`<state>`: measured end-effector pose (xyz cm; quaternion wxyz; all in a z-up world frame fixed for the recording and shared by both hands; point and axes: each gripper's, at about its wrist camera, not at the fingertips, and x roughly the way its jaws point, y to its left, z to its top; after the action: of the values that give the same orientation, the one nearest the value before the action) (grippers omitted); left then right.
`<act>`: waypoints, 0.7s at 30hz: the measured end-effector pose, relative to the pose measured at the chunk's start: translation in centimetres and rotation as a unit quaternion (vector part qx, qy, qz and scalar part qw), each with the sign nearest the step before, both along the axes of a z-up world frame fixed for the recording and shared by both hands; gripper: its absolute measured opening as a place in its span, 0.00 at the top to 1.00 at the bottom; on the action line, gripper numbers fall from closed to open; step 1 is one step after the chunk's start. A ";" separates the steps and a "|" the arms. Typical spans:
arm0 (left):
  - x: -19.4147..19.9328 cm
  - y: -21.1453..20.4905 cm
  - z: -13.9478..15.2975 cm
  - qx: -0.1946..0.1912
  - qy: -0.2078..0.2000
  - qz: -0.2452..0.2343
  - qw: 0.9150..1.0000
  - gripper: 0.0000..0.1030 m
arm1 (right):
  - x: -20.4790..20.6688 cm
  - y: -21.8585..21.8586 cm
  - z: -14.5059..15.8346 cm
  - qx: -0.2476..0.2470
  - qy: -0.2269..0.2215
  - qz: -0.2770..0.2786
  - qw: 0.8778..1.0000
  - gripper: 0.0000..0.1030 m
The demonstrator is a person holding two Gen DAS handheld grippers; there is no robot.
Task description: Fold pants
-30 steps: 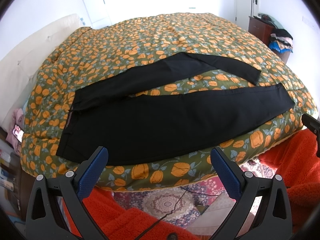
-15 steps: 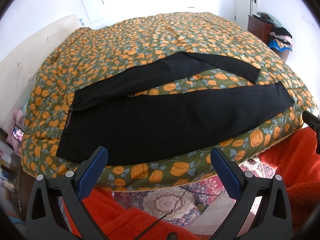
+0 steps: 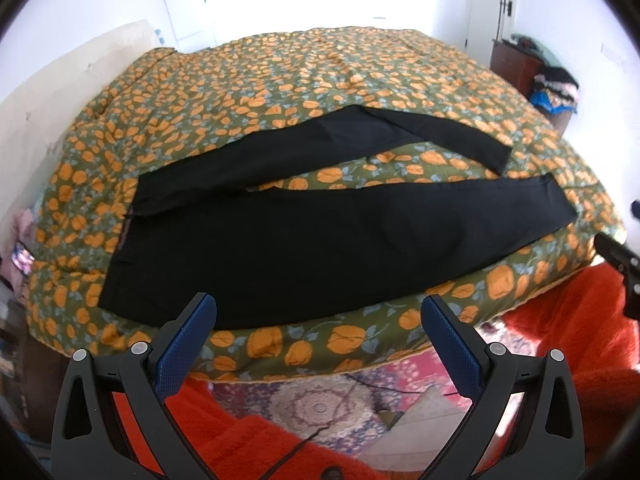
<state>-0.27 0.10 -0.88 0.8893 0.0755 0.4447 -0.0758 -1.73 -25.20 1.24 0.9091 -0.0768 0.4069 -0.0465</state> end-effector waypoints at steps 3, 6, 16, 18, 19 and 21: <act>0.1 0.3 0.0 -0.017 0.001 0.000 1.000 0.01 | -0.3 -0.1 0.5 0.029 -0.018 0.022 0.999 0.00; 0.5 0.6 -0.2 -0.030 0.005 0.004 1.000 0.01 | -0.7 0.4 1.2 0.049 -0.042 0.048 0.997 0.00; 5.4 0.0 1.8 -0.017 -0.071 0.003 0.997 0.01 | 1.9 0.9 0.7 0.110 -0.046 0.104 0.987 0.00; 6.7 -0.1 2.8 -0.019 -0.091 0.007 0.996 0.01 | 2.5 -0.4 2.3 0.122 -0.094 0.096 0.983 0.00; 7.2 -0.1 3.2 -0.022 -0.102 0.011 0.994 0.01 | 2.3 -1.5 3.7 0.141 -0.146 0.096 0.974 0.00; 8.4 0.0 3.9 -0.034 -0.119 0.025 0.992 0.01 | 2.4 -3.5 5.7 0.177 -0.239 0.119 0.947 0.00</act>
<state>8.12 0.09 3.03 0.9394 0.0424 0.3350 -0.0597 0.71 -28.72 6.97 0.9775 0.0506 0.1672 0.1182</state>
